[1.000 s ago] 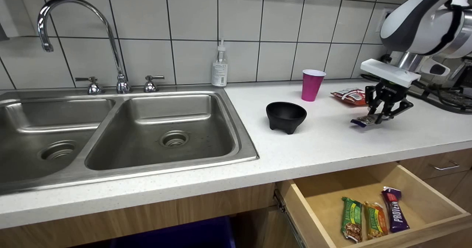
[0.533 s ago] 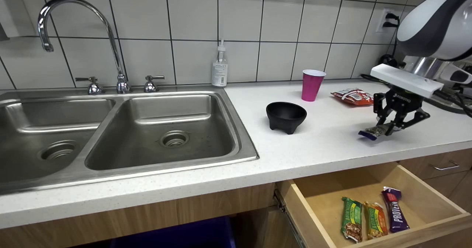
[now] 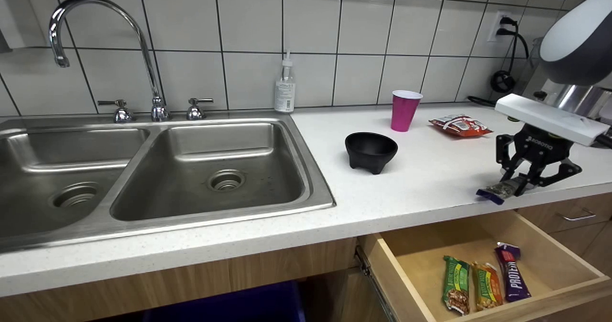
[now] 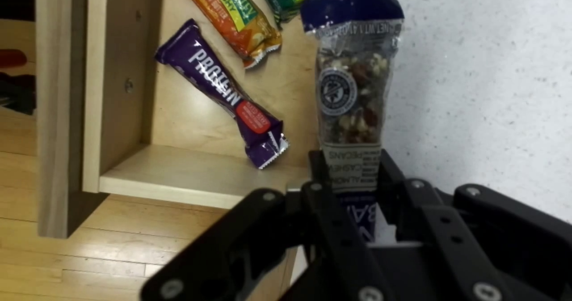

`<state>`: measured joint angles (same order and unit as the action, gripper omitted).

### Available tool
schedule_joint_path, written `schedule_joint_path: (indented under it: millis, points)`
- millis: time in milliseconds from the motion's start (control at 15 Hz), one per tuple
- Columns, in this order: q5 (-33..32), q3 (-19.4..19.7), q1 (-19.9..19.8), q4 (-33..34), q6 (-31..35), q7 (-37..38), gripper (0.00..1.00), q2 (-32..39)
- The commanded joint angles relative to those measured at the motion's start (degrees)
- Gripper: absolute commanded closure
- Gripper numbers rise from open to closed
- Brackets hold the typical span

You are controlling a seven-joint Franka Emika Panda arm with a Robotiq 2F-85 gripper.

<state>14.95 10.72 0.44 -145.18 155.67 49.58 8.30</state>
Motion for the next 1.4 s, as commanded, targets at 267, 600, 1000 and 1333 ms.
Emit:
schedule_joint_path:
  millis: [267, 600, 1000, 1333]
  points:
    - [-1.05, -2.53, -0.59, -8.02, 2.32, 0.77, 0.93, -4.71]
    - [-1.21, -3.14, -0.56, -10.14, 3.34, 1.16, 0.93, -4.00]
    - [-0.19, -3.88, -0.42, -10.06, 6.92, 0.75, 0.93, -1.91]
    - [-0.31, -4.02, -0.13, -9.75, 8.36, 0.83, 0.78, -0.65]
